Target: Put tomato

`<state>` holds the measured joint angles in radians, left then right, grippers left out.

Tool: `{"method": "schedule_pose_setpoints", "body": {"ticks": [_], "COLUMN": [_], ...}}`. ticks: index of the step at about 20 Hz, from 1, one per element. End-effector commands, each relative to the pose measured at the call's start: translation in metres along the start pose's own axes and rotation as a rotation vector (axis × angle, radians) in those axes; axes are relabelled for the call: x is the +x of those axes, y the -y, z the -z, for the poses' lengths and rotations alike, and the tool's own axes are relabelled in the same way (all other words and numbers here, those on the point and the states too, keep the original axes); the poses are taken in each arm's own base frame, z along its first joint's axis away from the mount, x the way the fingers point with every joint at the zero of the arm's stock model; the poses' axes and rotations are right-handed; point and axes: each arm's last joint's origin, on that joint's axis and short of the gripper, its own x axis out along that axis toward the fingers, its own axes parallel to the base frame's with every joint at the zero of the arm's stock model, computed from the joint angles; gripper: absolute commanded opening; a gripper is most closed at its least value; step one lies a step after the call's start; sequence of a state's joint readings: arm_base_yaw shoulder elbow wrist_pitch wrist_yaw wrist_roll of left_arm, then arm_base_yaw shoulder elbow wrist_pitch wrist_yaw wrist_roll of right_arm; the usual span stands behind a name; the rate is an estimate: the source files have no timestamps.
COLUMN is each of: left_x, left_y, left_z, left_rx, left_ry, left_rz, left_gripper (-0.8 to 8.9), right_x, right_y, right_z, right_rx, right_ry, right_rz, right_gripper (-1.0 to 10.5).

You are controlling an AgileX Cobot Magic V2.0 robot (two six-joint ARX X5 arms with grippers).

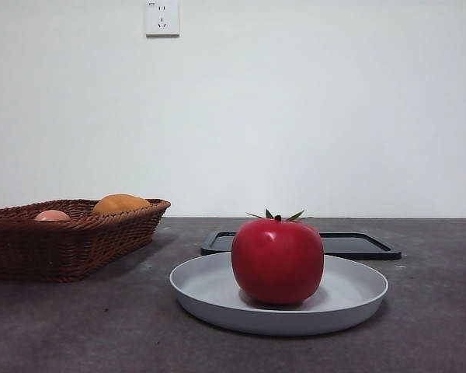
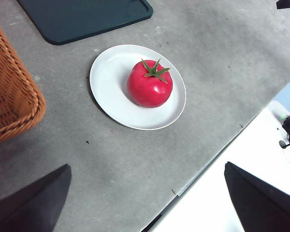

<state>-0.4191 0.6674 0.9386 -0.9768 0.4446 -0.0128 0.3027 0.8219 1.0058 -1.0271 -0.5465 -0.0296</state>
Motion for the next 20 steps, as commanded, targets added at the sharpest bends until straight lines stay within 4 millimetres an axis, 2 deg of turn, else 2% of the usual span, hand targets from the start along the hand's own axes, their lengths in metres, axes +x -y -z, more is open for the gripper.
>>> {"method": "schedule_pose_setpoints", "body": {"ticks": [1, 5, 9, 12, 20], "left_x": [-0.003, -0.003, -0.003, -0.003, -0.003], "left_y": [0.002, 0.002, 0.002, 0.002, 0.002], "left_z": [-0.004, -0.005, -0.005, -0.005, -0.005], "left_rx": [0.024, 0.027, 0.026, 0.026, 0.027], "left_ry": [0.017, 0.023, 0.023, 0.024, 0.025], "left_rz": [0.008, 0.008, 0.008, 0.008, 0.008], "left_gripper": [5.05, 5.04, 5.04, 5.04, 5.04], "right_x": [0.002, 0.015, 0.037, 0.060, 0.115], "right_y": [-0.003, -0.006, -0.008, -0.009, -0.010], "right_z": [-0.007, -0.014, -0.024, -0.032, -0.044], "right_rx": [-0.027, -0.046, -0.078, -0.112, -0.171], "right_ry": [0.006, -0.017, -0.053, -0.081, -0.126], "right_rz": [-0.024, -0.065, -0.084, -0.067, -0.027], "right_gripper": [4.9, 5.0, 5.2, 5.9, 5.9]}}
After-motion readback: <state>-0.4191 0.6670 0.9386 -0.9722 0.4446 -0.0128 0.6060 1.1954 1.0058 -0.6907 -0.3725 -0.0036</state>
